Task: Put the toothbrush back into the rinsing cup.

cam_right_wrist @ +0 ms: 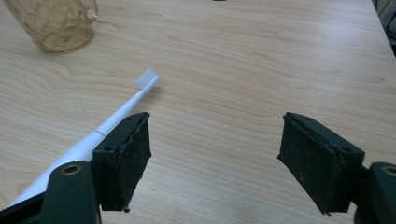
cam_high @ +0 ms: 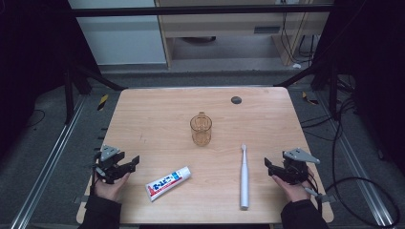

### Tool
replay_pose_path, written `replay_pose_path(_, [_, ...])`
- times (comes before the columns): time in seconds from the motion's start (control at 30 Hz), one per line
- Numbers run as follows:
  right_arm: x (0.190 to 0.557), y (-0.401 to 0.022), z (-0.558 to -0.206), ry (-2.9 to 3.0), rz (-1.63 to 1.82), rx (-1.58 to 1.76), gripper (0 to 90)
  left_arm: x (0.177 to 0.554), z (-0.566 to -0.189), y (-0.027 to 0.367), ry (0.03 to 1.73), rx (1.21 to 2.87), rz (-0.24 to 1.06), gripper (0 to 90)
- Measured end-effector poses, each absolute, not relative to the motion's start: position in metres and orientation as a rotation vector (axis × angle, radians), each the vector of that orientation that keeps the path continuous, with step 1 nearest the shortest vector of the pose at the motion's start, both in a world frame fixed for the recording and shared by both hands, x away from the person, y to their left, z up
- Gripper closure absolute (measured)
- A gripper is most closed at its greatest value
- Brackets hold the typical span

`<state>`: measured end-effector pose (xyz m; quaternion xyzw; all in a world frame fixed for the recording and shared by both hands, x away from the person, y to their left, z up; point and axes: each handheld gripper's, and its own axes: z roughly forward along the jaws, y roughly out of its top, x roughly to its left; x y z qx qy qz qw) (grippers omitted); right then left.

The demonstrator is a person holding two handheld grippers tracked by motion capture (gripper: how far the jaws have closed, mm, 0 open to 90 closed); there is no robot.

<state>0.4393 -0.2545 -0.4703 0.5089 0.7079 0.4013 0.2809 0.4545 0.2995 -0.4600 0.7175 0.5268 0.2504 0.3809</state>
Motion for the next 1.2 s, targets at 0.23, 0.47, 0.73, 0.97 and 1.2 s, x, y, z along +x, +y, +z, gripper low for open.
replay_pose_path(0.23, [0.432, -0.246, -0.464, 1.929, 1.104, 1.318, 27.8, 0.450, -0.458, 0.298, 1.342, 1.829, 0.656, 34.0])
replay_pose_path(0.47, [0.427, -0.229, -0.458, 2.009, 1.148, 1.282, 32.1, 0.448, -0.461, 0.299, 1.338, 1.859, 0.665, 32.9])
replay_pose_path(0.73, [0.427, -0.212, -0.459, 2.098, 1.163, 1.217, 45.9, 0.450, -0.463, 0.299, 1.350, 1.869, 0.672, 33.1])
replay_pose_path(0.97, [0.433, -0.204, -0.465, 2.154, 1.143, 1.219, 59.8, 0.453, -0.464, 0.300, 1.359, 1.867, 0.677, 33.1])
replay_pose_path(1.2, [0.441, -0.196, -0.472, 2.162, 1.122, 1.226, 75.8, 0.453, -0.464, 0.301, 1.367, 1.867, 0.680, 33.6])
